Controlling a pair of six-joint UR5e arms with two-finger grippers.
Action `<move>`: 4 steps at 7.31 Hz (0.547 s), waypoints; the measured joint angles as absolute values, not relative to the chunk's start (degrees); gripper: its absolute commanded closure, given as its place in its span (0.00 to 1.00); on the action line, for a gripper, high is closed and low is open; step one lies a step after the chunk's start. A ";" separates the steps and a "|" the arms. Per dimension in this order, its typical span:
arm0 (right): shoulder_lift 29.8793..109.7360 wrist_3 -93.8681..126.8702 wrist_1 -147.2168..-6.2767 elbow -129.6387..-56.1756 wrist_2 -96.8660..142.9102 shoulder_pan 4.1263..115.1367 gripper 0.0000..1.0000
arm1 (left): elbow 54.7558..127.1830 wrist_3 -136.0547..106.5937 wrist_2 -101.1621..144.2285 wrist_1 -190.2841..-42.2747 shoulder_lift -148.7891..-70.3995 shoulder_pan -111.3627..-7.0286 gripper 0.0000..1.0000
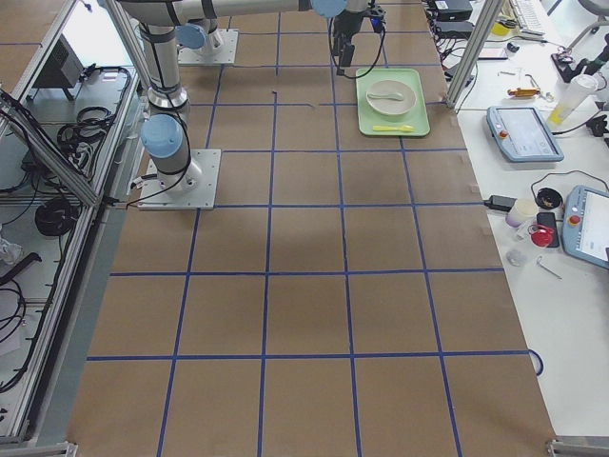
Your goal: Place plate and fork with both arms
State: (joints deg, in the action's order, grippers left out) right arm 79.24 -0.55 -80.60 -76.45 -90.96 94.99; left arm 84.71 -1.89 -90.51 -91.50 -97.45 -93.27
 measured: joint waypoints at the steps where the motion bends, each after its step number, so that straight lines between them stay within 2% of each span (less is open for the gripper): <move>1: 79.46 -0.54 -80.79 -76.51 -90.88 95.18 0.00 | 84.81 -1.98 -90.42 -91.53 -97.46 -93.32 0.00; 4: 79.43 -0.58 -81.07 -77.24 -90.57 95.35 0.00 | 84.85 -2.26 -90.31 -91.56 -97.85 -93.35 0.00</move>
